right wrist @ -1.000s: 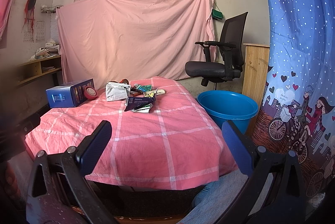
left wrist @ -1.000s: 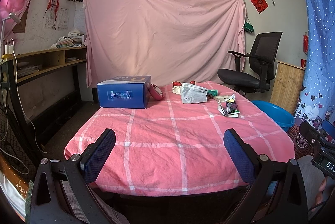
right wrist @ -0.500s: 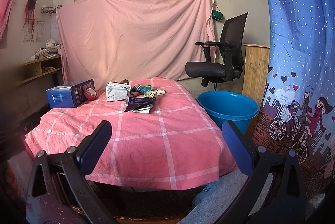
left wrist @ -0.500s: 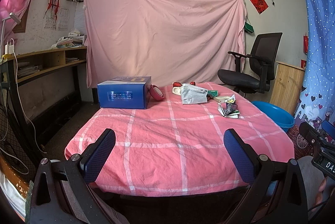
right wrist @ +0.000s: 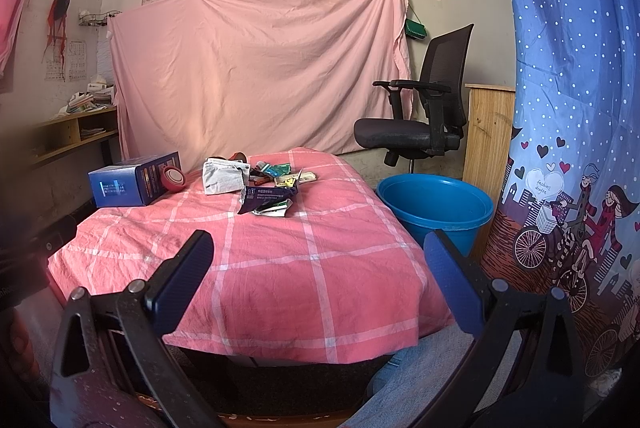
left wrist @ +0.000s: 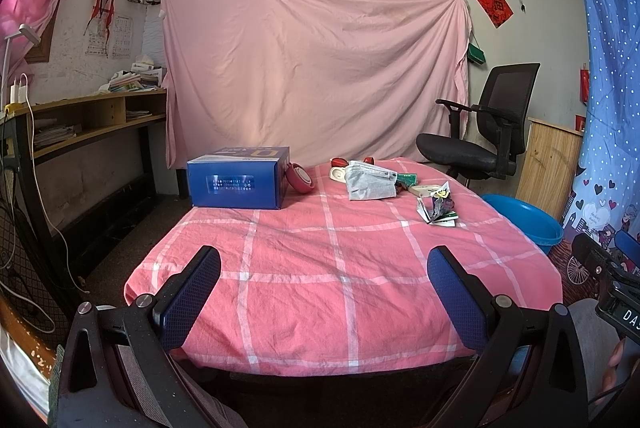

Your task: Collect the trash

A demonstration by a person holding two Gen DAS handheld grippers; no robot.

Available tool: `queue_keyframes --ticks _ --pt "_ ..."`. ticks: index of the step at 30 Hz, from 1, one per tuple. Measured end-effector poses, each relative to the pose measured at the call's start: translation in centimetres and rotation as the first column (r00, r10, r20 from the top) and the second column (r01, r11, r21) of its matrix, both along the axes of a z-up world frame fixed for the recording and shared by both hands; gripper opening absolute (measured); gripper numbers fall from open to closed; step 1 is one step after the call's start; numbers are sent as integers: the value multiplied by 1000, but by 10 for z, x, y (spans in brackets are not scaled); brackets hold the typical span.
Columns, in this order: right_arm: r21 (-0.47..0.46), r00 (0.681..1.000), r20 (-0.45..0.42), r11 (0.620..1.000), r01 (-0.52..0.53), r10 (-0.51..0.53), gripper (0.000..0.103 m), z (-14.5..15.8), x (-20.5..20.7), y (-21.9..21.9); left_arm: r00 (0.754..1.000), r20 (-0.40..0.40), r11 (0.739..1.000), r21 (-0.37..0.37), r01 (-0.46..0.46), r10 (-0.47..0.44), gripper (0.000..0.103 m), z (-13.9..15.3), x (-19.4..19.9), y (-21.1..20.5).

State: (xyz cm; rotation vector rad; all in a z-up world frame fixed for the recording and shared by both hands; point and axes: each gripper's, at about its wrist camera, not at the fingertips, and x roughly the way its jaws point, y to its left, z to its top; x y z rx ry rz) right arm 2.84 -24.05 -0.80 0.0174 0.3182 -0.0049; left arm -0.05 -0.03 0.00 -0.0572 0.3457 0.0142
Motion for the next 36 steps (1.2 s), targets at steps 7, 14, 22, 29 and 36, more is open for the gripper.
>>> queue_keyframes --ticks 7,14,22,29,36 --pt "0 1000 1 1000 0 0 103 0 0 0 1000 1 1000 -1 1 -1 101 0 0 0" --pt "0 1000 0 1000 1 -1 103 0 0 0 1000 2 1000 -1 0 0 101 0 0 0" --pt "9 1000 -11 1000 7 -6 103 0 2 -2 1000 2 1000 -1 0 0 101 0 -1 0" --pt "11 1000 -10 1000 11 -11 103 3 1 1 1000 -4 1000 -4 -11 11 101 13 -4 -9" --pt "39 1000 -12 999 2 -2 103 5 15 -10 1000 -4 999 -24 -31 30 101 14 13 1"
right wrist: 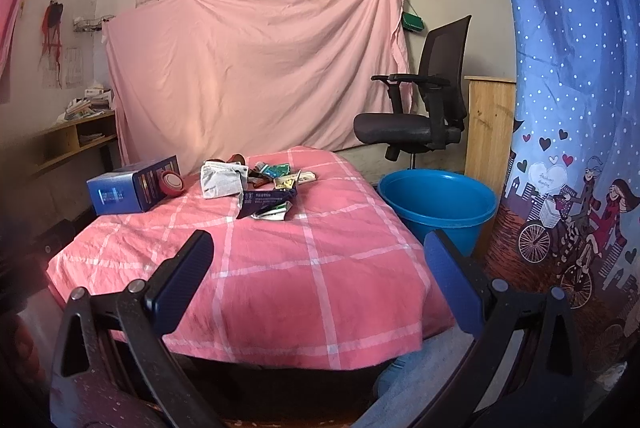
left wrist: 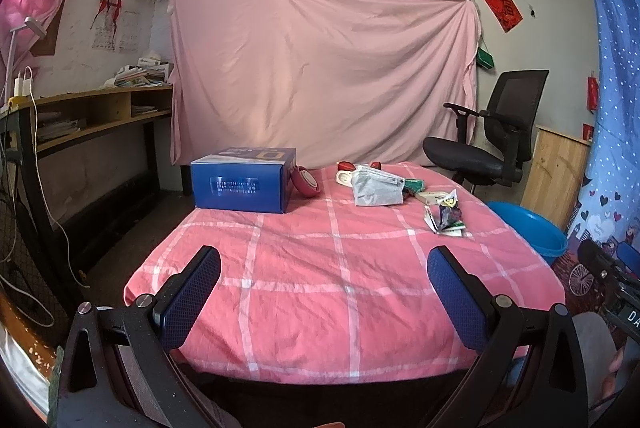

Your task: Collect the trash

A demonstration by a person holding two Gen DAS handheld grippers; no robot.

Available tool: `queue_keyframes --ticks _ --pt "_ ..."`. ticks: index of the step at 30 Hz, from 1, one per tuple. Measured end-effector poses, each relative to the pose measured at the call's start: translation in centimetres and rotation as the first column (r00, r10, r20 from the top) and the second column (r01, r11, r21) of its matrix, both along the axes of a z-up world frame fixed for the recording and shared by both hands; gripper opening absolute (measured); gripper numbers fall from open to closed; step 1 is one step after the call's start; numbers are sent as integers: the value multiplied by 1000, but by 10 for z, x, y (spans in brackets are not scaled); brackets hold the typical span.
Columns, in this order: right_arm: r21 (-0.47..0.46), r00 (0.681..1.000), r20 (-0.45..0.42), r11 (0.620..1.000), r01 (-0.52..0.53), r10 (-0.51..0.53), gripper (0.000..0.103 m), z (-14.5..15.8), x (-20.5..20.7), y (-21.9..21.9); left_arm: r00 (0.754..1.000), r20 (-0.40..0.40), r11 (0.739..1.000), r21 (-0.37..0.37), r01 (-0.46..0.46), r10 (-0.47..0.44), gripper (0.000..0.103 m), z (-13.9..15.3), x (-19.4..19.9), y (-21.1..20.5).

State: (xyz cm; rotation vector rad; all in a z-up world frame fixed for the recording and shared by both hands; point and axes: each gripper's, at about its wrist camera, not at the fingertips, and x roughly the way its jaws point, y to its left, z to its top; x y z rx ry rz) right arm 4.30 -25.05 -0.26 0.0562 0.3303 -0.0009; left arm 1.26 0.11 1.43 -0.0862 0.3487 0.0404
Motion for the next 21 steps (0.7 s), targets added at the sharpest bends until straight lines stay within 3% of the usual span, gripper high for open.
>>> queue_keyframes --ticks 7,21 --pt "-15 1000 21 1000 -9 10 103 9 29 -4 1000 -10 1000 -9 -25 24 101 1 31 5" --pt "-57 993 109 997 -46 52 103 24 100 4 998 45 999 22 -50 49 101 7 104 6"
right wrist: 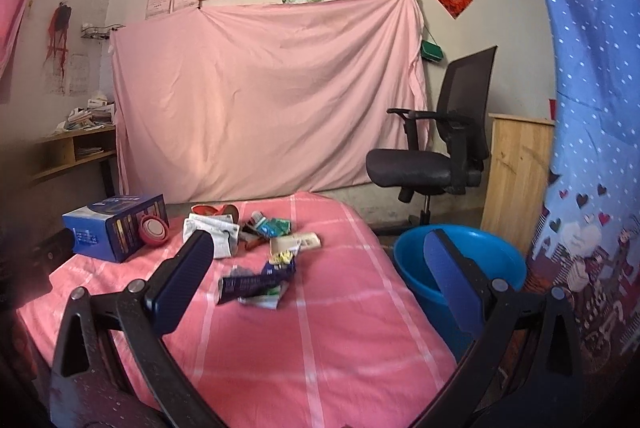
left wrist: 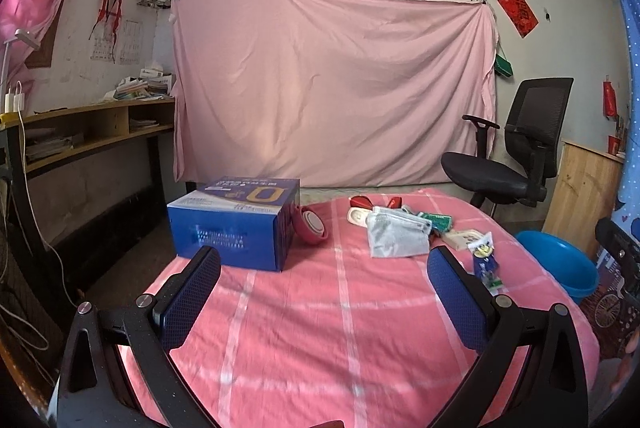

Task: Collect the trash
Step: 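Grasp the grey face mask with the left tool while the right tool grasps the blue snack wrapper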

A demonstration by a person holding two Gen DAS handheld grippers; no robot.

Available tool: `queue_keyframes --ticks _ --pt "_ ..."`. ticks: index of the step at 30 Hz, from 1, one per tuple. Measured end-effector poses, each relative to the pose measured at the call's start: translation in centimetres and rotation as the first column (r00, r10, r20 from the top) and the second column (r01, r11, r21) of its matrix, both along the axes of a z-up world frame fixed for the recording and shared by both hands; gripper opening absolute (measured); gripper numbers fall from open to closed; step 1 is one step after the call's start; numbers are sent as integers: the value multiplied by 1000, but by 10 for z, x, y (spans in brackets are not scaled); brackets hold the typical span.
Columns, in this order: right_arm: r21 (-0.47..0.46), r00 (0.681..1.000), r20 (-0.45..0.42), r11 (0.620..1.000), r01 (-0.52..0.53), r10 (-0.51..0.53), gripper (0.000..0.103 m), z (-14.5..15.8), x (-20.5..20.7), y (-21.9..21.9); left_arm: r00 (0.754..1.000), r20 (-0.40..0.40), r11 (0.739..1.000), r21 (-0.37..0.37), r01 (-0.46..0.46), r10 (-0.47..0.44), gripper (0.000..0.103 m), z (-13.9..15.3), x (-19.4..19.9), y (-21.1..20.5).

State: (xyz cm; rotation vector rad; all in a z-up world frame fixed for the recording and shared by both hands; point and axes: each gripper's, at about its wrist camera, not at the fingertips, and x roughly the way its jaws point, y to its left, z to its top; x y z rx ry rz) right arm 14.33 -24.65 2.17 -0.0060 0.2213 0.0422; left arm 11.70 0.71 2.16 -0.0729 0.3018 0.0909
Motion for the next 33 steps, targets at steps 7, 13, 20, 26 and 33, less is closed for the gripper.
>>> queue_keyframes --ticks 7,13,20,26,33 --pt "-29 1000 0 999 -19 19 103 -7 32 6 1000 0 1000 11 3 -3 101 -6 31 3" --pt "-34 997 -63 999 -43 40 103 -20 63 1 999 -32 999 18 34 -33 101 -17 61 0" --pt "-33 982 -171 995 -90 83 103 -35 100 -1 990 -117 997 -9 74 -75 101 -35 105 -5" --pt "14 935 -313 985 -169 165 88 -51 139 1 979 -174 994 0 107 -105 98 -48 143 -12" --pt "48 864 -448 972 -231 228 66 -71 172 12 917 -360 985 -90 149 -171 69 -70 191 -5"
